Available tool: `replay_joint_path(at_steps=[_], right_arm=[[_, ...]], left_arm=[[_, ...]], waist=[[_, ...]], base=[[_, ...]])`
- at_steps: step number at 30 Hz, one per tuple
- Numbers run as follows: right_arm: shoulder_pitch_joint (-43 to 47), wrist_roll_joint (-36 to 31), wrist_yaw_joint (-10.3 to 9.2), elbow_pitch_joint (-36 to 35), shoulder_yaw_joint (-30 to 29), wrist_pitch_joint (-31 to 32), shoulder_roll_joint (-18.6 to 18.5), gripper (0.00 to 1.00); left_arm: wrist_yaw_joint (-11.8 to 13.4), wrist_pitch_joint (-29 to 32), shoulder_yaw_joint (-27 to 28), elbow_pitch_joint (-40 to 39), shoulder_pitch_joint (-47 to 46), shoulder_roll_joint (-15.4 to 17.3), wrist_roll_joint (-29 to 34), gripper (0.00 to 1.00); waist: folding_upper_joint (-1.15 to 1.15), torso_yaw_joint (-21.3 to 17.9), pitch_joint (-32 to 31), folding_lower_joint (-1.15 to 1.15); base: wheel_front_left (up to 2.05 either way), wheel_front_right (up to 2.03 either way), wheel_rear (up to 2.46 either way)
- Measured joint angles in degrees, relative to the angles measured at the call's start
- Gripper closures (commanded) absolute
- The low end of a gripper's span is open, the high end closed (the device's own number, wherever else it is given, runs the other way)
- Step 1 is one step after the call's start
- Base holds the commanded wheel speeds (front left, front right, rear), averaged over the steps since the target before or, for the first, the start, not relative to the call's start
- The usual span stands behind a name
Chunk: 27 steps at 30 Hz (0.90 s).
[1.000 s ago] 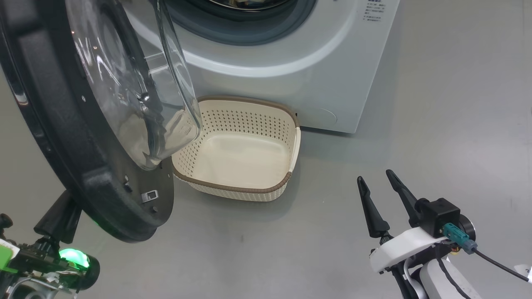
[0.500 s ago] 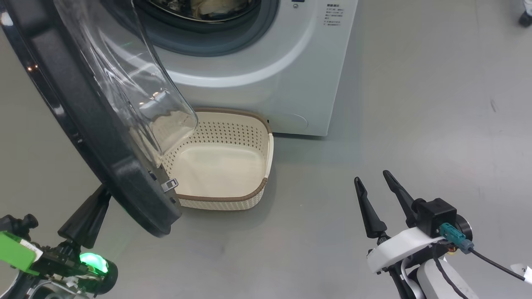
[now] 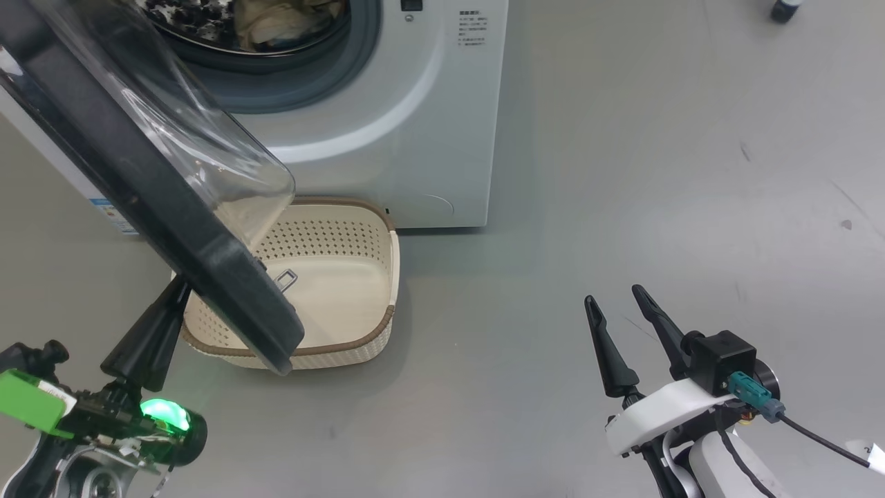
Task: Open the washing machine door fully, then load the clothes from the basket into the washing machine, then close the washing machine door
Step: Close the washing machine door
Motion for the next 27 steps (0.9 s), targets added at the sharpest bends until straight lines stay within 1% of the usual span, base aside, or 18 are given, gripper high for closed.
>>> replay_joint_path(at_steps=[8, 19, 22, 27], right_arm=[[-0.85, 0.01, 0.00, -0.13, -0.07, 0.00, 0.33, 0.00], [-1.84, 0.01, 0.00, -0.87, -0.23, -0.01, 0.59, 0.00], [-2.20, 0.01, 0.00, -1.19, -0.32, -0.02, 0.74, 0.00], [-2.50, 0.01, 0.00, -1.34, -0.63, -0.02, 0.82, 0.00]], left_arm=[[0.00, -1.04, 0.23, 0.69, -4.14, -2.04, 2.00, 1.00], [0.00, -3.82, 2.31, 3.44, -9.92, -2.92, 3.69, 1.00], [0.00, -4.99, 3.50, 3.74, -11.75, -3.47, 5.54, 1.00], [0.00, -5.47, 3.96, 4.45, -14.47, -3.60, 6.34, 1.00]], waist=[[0.00, -3.78, 0.90, 0.00], [0.00, -8.26, 3.18, 0.00], [0.00, -9.39, 3.97, 0.00], [0.00, -11.24, 5.13, 0.00]], base=[[0.00, 0.00, 0.00], [0.00, 0.00, 0.00], [0.00, 0.00, 0.00], [0.00, 0.00, 0.00]])
